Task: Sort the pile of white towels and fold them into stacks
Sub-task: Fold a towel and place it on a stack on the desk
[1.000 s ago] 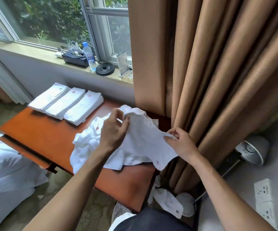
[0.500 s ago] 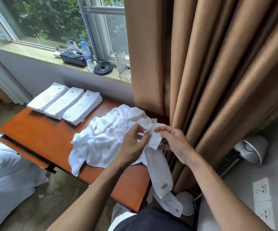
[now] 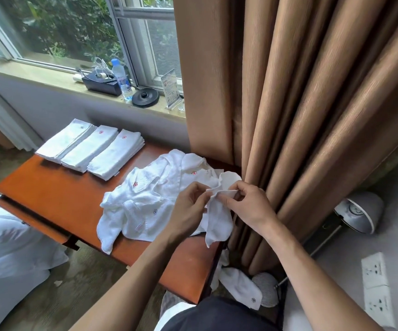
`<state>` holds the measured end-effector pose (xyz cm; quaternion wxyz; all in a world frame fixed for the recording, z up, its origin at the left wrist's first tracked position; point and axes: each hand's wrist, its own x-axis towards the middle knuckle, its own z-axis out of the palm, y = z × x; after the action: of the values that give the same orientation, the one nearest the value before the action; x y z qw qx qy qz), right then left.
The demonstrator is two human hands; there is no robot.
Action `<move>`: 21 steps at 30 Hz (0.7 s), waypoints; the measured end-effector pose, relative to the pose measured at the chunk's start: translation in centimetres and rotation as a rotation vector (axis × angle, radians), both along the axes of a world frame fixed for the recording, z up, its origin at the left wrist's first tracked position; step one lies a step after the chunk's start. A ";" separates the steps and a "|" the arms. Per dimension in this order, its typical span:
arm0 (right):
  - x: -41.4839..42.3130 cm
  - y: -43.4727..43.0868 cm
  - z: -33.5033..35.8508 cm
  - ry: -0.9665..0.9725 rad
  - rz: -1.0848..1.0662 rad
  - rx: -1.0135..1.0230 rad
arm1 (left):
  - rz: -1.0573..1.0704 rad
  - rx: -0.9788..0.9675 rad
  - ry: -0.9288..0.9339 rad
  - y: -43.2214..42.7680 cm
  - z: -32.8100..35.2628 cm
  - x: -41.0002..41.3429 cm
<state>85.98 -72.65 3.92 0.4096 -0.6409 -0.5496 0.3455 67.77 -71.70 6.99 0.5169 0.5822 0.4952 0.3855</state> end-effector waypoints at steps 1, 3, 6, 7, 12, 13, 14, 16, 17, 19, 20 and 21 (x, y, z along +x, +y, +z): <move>0.0 0.0 0.0 -0.022 -0.006 0.009 | -0.008 0.000 0.004 -0.1 0.0 -0.1; -0.1 0.1 0.1 -0.032 -0.001 0.017 | -0.016 -0.010 -0.004 -0.1 -0.2 -0.2; -0.3 0.0 0.0 -0.048 -0.016 0.033 | -0.040 -0.018 -0.009 -0.2 -0.2 -0.5; -0.4 0.0 -0.1 -0.060 -0.021 0.037 | -0.051 -0.001 0.004 -0.3 -0.2 -0.6; -0.5 -0.2 -0.5 -0.111 0.032 0.048 | -0.010 0.105 0.055 -0.3 -0.8 -0.9; -0.2 -0.3 -0.6 -0.162 0.048 0.054 | 0.003 0.123 0.057 -0.2 -0.8 -1.0; 0.3 -0.3 -0.7 -0.236 0.052 0.068 | 0.020 0.140 0.054 -0.2 -0.6 -1.2; 1.5 -0.4 -0.9 -0.405 0.033 0.097 | 0.076 0.165 0.044 0.3 -0.2 -1.6; 2.0 -0.5 -1.0 -0.472 0.026 0.099 | 0.103 0.172 0.059 0.6 -0.2 -1.8; 2.6 -0.6 -1.0 -0.520 0.037 0.121 | 0.134 0.199 0.144 0.9 -0.2 -2.4; 2.6 -0.6 -0.8 -0.471 0.059 0.142 | 0.137 0.224 0.215 1.0 -0.4 -2.6; 2.4 -0.7 -0.6 -0.374 0.075 0.154 | 0.137 0.263 0.309 1.0 -0.6 -2.9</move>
<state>88.43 -73.36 3.29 0.3350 -0.6398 -0.6645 0.1923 64.90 -70.67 6.40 0.3272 0.6619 0.5523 0.3872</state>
